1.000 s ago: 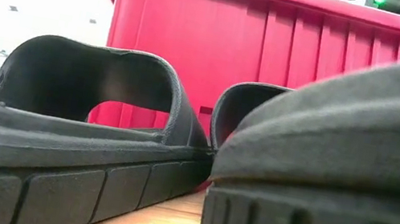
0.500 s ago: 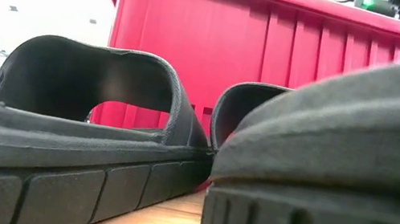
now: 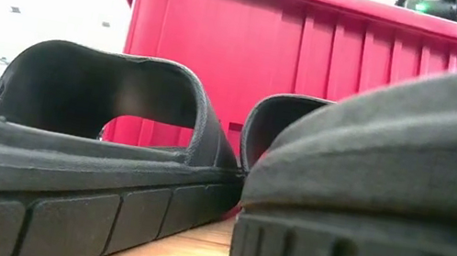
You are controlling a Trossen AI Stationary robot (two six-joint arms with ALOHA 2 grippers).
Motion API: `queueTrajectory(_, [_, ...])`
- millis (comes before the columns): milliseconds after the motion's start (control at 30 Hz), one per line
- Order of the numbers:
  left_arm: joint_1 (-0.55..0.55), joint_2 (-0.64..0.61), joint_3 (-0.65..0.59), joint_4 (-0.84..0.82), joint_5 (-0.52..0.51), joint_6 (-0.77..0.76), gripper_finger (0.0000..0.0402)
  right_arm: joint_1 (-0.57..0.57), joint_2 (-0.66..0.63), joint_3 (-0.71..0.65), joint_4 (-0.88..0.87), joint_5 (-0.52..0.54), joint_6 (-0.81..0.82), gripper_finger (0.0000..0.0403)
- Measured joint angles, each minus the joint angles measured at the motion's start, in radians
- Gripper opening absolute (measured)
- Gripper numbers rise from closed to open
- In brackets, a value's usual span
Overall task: Pick and place slides into bin
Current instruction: Stack the pink slide on top of the pink slide in the red bin, then adjust the stacked pink slides in the red bin
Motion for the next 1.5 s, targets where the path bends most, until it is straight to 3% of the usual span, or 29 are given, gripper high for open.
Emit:
queueTrajectory(100, [0.0,0.0,0.0,0.0,0.009,0.0,0.0225,0.001,0.044,0.058,-0.143,0.1,-0.16,0.0257])
queueTrajectory(200, [0.0,0.0,0.0,0.0,0.025,-0.002,0.0225,-0.006,0.074,0.116,-0.194,0.194,-0.221,0.0252])
queueTrajectory(367, [0.0,0.0,0.0,-0.009,0.032,-0.023,0.0225,-0.025,0.081,0.211,-0.086,0.203,-0.198,0.0246])
queueTrajectory(500, [0.0,0.0,0.0,-0.014,0.032,-0.027,0.0225,-0.029,0.079,0.265,0.095,0.066,-0.201,0.0239])
queueTrajectory(667, [0.0,0.0,0.0,0.001,0.033,-0.024,0.0225,-0.028,0.084,0.238,0.408,-0.227,-0.201,0.0224])
queueTrajectory(867, [0.0,0.0,0.0,0.001,0.033,-0.023,0.0225,-0.028,0.195,0.201,0.595,-0.398,-0.182,0.0206])
queueTrajectory(1200, [0.0,0.0,0.0,0.002,0.033,-0.03,0.0225,-0.079,0.465,0.2,0.623,-0.388,-0.181,0.0201])
queueTrajectory(1500, [0.0,0.0,0.0,0.002,0.034,-0.036,0.0225,-0.119,0.518,0.2,0.668,-0.105,-0.171,0.0201])
